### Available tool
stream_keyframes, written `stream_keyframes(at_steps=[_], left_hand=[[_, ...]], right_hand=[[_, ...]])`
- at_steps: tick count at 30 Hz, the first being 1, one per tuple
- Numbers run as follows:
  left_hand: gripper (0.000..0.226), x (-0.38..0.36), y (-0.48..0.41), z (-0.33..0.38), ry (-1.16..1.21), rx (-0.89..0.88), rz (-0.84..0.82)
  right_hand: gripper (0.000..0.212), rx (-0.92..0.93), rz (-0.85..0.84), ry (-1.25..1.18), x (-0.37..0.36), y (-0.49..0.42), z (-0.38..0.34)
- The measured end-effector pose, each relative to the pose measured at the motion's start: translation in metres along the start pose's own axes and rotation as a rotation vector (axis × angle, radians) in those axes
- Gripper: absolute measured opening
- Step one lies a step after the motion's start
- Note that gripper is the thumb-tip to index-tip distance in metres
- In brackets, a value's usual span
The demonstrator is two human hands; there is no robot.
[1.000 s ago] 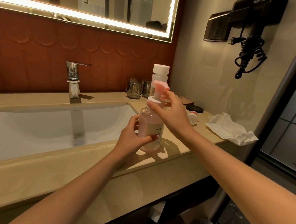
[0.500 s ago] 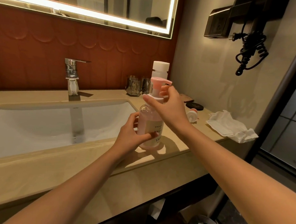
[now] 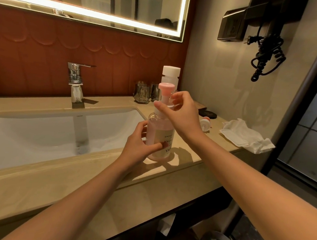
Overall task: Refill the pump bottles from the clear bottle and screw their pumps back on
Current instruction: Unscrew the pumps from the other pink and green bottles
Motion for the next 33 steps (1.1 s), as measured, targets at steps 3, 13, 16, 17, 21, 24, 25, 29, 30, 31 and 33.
stream_keyframes(at_steps=[3, 13, 16, 17, 21, 24, 25, 29, 30, 31, 33], left_hand=[[0.068, 0.0, 0.0, -0.001, 0.011, 0.007, 0.006], [0.071, -0.001, 0.002, 0.0, 0.044, 0.014, 0.012], [0.07, -0.001, 0.002, 0.0, 0.024, 0.006, 0.019], [0.07, -0.001, 0.002, -0.001, 0.03, 0.005, 0.019], [0.072, -0.001, 0.002, -0.002, 0.046, 0.008, 0.014], [0.071, -0.002, 0.0, -0.003, 0.035, 0.006, 0.005], [0.071, -0.002, 0.0, -0.003, 0.033, 0.004, 0.0], [0.068, -0.001, -0.001, -0.005, 0.012, 0.001, -0.002], [0.067, -0.001, -0.001, -0.004, 0.009, 0.001, -0.003], [0.065, -0.001, 0.0, -0.004, 0.01, 0.003, -0.003], [0.064, -0.001, 0.0, -0.002, 0.016, 0.004, 0.0]], right_hand=[[0.038, 0.054, 0.037, 0.064, 0.0, 0.002, -0.002], [0.049, 0.047, -0.005, 0.111, -0.007, 0.007, -0.003], [0.046, 0.051, 0.021, 0.133, -0.004, 0.006, -0.003], [0.041, 0.056, -0.001, 0.121, -0.006, 0.006, -0.003], [0.023, 0.035, -0.1, 0.04, -0.012, 0.009, 0.0], [0.044, 0.026, -0.109, 0.05, -0.011, 0.008, -0.002], [0.052, 0.028, -0.084, 0.079, -0.009, 0.007, -0.003], [0.05, 0.025, 0.008, 0.165, -0.003, 0.004, -0.002], [0.046, 0.03, 0.001, 0.158, -0.004, 0.005, -0.001], [0.041, 0.036, -0.015, 0.138, -0.005, 0.005, 0.001], [0.034, 0.048, -0.069, 0.099, -0.009, 0.008, 0.003]])
Point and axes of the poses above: each hand's wrist, its own y-axis away from the middle knuckle, its own x-axis out of the back of the hand, z = x × y, the point moved 5 cm from there along -y, towards the middle knuckle, and after that the axes turned 1 degree about x, right-handed, at the moved point
